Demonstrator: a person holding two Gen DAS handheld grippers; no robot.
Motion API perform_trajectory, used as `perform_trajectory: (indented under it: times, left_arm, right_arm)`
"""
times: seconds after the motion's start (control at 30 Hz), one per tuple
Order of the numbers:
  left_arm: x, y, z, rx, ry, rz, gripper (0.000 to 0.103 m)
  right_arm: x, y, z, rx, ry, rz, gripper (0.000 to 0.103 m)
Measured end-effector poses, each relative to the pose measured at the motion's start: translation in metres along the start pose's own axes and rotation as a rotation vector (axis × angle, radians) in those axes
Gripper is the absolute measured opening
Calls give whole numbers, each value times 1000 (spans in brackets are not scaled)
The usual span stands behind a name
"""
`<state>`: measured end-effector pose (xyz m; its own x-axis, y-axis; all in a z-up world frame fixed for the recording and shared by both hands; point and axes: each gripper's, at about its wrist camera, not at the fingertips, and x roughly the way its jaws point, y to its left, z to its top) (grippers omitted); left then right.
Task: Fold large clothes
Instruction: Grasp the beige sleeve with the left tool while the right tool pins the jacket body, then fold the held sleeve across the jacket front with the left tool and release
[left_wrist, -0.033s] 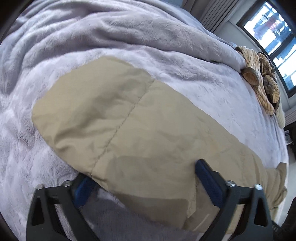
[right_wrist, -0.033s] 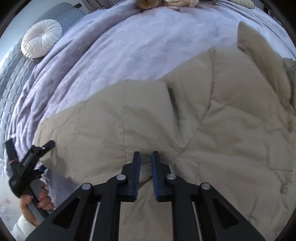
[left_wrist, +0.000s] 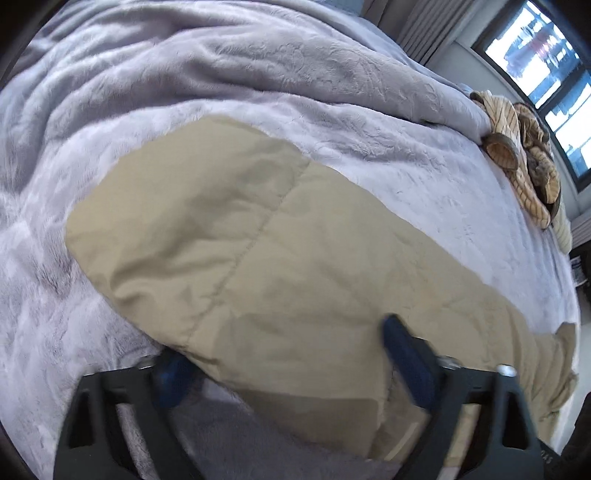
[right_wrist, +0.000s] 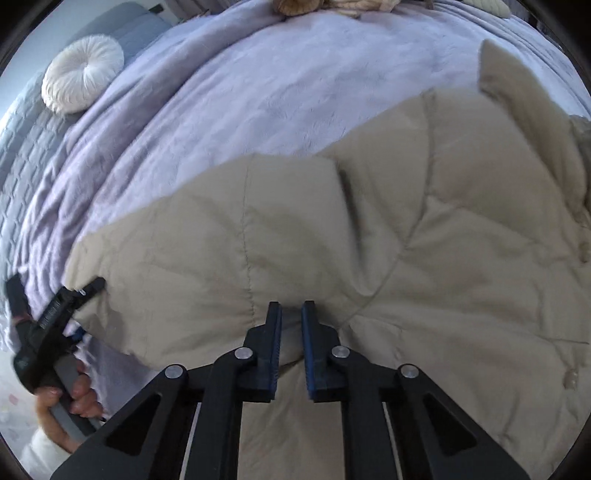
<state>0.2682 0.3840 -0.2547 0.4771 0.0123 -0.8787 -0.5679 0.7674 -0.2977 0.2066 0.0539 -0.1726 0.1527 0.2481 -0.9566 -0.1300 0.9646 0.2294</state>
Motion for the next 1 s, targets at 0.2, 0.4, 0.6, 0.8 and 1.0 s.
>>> perform_trajectory:
  times: [0.2, 0.4, 0.6, 0.8, 1.0]
  left_arm:
    - [-2, -10, 12, 79, 37, -139, 10]
    - [-50, -51, 19, 196, -31, -297, 10]
    - [-102, -124, -12, 457, -85, -419, 10]
    - [-132, -215, -75, 672, -82, -531, 10]
    - [-135, -317, -168, 849, -16, -609, 10]
  right_arm:
    - [16, -4, -7, 3, 12, -15, 11]
    - [15, -7, -10, -18, -2, -32, 11]
    - [-1, -10, -16, -7, -34, 16, 10]
    - [-73, -52, -44, 87, -143, 14, 11]
    - [-142, -137, -100, 192, -212, -94, 11]
